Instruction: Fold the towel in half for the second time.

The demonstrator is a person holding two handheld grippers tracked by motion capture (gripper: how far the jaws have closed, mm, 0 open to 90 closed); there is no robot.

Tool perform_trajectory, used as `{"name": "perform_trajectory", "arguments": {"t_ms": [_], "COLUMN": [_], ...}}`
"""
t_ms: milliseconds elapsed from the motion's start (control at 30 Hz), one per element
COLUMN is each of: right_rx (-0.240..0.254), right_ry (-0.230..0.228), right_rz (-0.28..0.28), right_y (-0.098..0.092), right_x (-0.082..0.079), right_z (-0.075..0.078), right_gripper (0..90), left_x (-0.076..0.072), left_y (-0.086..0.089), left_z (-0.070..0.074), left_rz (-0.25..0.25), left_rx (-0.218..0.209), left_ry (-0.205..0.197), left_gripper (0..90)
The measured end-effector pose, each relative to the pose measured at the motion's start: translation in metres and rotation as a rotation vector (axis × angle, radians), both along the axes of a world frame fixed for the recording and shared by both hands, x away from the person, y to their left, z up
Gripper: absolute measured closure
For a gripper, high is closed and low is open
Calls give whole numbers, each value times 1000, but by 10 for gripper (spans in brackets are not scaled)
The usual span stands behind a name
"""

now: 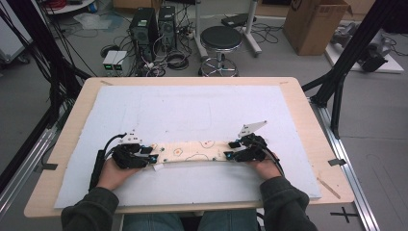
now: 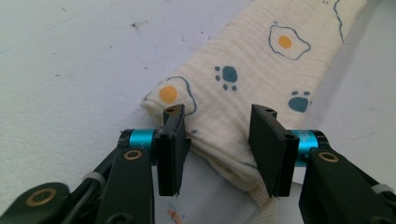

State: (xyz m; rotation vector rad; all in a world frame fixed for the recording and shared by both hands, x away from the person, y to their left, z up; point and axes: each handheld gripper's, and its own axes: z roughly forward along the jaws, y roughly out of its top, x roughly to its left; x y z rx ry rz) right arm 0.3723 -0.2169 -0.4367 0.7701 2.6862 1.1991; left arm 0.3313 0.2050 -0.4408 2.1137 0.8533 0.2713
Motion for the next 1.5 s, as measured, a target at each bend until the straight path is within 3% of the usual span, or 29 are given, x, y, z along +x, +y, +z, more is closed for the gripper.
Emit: {"name": "perform_trajectory", "arguments": {"t_ms": [400, 533, 700, 833, 933, 1067, 1167, 1300, 1500], "right_rx": [31, 46, 115, 136, 113, 108, 95, 109, 72], "right_ry": [-8, -6, -24, -34, -19, 31, 59, 103, 134], "right_rz": [4, 1, -28, -56, -81, -119, -143, -145, -133], "right_y": [-3, -3, -10, -14, -14, -17, -19, -16, -8], "right_x": [-1, -2, -4, 3, 12, 21, 26, 30, 31], "right_z": [-3, -1, 13, 23, 24, 19, 14, 8, 0], "right_gripper": [477, 430, 412, 411, 423, 442, 459, 498, 537], "left_x": [0, -3, -1, 5, 13, 21, 25, 27, 30], "left_y": [1, 4, 10, 11, 11, 7, 3, 5, 2], "left_z": [-1, 4, 14, 18, 19, 17, 11, 8, 3], "left_rz": [3, -2, 41, 75, 98, 129, 140, 143, 150], "left_rx": [-5, -36, -105, -140, -120, -133, -115, -114, -108], "left_ry": [4, -14, -37, -40, -21, -9, 25, 48, 81], "left_gripper": [560, 557, 513, 497, 490, 490, 490, 490, 502]}}
